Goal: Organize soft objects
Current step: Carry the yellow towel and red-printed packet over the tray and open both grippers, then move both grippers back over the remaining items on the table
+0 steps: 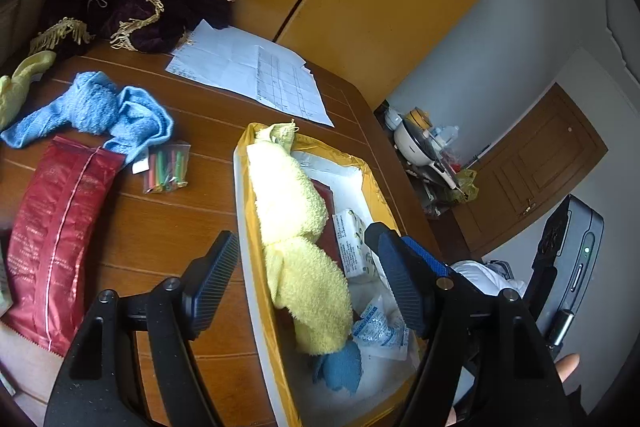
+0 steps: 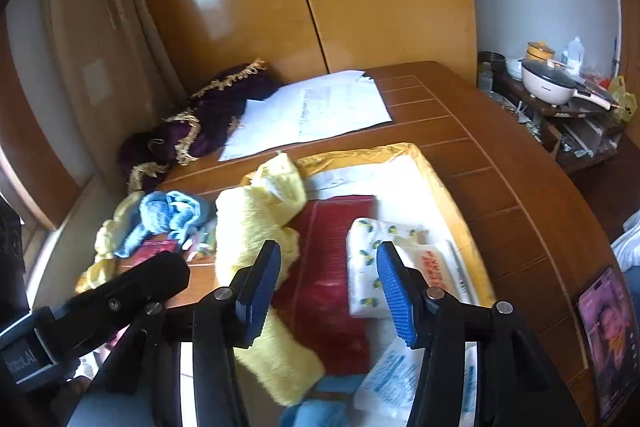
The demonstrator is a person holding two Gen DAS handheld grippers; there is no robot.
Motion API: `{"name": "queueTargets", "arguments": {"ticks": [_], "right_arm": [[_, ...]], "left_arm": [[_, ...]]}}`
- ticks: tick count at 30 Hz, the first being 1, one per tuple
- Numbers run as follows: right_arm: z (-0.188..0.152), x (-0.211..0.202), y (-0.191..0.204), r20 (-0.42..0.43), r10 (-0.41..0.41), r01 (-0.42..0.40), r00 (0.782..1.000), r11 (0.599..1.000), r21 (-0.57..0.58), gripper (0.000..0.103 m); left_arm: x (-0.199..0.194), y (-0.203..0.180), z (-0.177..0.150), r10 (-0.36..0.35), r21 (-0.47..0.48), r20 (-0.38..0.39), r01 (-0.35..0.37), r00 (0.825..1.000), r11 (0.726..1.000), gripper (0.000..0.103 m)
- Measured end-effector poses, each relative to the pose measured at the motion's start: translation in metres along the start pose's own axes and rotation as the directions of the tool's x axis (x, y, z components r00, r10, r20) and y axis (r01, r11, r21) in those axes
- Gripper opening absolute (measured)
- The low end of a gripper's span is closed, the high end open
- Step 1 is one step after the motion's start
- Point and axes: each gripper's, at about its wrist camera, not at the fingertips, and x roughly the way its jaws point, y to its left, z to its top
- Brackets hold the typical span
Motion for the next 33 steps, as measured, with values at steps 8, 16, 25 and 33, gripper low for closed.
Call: {"name": "queueTargets", "arguments": {"ticks": [8,16,25,33], "right_arm": [[-0.014,-0.020,0.035,0.002,0.169,-0.169,0.986,0.984,-0.048,0.058],[-0.034,-0.022,0.077,-0.067,0.284,-0.291,0.956,0.949,-0.125,0.058],[-0.054,-0.013,0.112,-0.149,0.338,-0.360,0.929,0.920,-0.154,0.058],[-0.066,-0.011,0.130,-0.186,0.364,-0.396,0.913,0.901,-0.177,0.058]], "left_arm": [[-0.054,0.028,-0.025,0.083,-0.035,0.100,-0.079,0.992,0.996,0.073],[-0.096,0.064,-0.038,0.192,-0.094,0.137,-0.180,0.972,0.979,0.073],[-0.125,0.084,-0.049,0.269,-0.066,0.161,-0.262,0.950,0.963,0.073],[-0.141,0.093,-0.063,0.338,0.002,0.141,-0.342,0.930,0.940,0.073]]}}
